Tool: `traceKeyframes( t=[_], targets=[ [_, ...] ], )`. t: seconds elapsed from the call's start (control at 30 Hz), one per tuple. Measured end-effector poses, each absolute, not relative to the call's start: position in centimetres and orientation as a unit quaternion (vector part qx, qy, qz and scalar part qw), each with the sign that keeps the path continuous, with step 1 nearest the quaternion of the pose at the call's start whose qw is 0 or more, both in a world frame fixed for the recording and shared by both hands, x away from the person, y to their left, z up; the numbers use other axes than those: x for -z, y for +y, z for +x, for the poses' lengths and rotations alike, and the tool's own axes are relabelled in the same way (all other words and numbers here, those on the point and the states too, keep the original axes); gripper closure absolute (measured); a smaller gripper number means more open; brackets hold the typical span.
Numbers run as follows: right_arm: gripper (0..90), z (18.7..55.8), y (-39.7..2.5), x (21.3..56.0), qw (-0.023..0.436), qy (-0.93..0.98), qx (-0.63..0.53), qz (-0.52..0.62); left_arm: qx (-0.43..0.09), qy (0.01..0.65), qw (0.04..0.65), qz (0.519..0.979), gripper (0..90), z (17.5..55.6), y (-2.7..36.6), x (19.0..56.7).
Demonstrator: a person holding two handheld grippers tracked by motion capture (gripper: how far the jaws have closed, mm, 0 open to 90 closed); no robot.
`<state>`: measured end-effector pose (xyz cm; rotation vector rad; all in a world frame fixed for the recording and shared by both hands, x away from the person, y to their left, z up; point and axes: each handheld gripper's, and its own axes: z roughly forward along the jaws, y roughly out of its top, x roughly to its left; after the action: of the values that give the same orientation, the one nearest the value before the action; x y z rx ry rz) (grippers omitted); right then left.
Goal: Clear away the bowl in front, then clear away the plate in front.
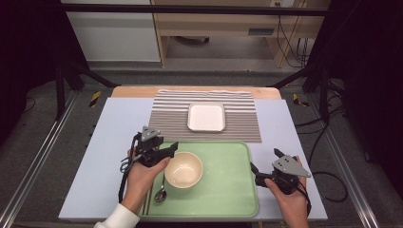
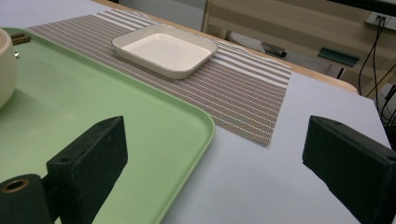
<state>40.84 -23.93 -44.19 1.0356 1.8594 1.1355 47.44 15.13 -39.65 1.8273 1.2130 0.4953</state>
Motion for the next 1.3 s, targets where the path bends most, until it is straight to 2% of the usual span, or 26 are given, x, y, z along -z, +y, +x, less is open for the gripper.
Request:
traceKeyframes(
  t=[0.53, 0.67, 1.0, 1.3],
  targets=[
    [6.7, 40.9, -23.9, 44.2, 0.355, 0.72, -0.442, 0.4, -0.206, 0.467, 0.411, 0.755, 17.6, 53.0, 11.5, 38.6],
    [6.7, 41.0, -24.0, 44.2, 0.355, 0.72, -0.443, 0.4, -0.218, 0.465, 0.407, 0.755, 15.8, 55.0, 10.8, 38.4],
    [6.7, 40.8, -23.9, 44.1, 0.352, 0.72, -0.449, 0.395, -0.239, 0.477, 0.415, 0.737, 19.6, 60.2, 9.4, 39.1],
    [6.7, 40.8, -24.0, 44.0, 0.35, 0.718, -0.455, 0.394, -0.235, 0.499, 0.404, 0.73, 29.0, 62.6, 8.7, 40.9]
  ],
)
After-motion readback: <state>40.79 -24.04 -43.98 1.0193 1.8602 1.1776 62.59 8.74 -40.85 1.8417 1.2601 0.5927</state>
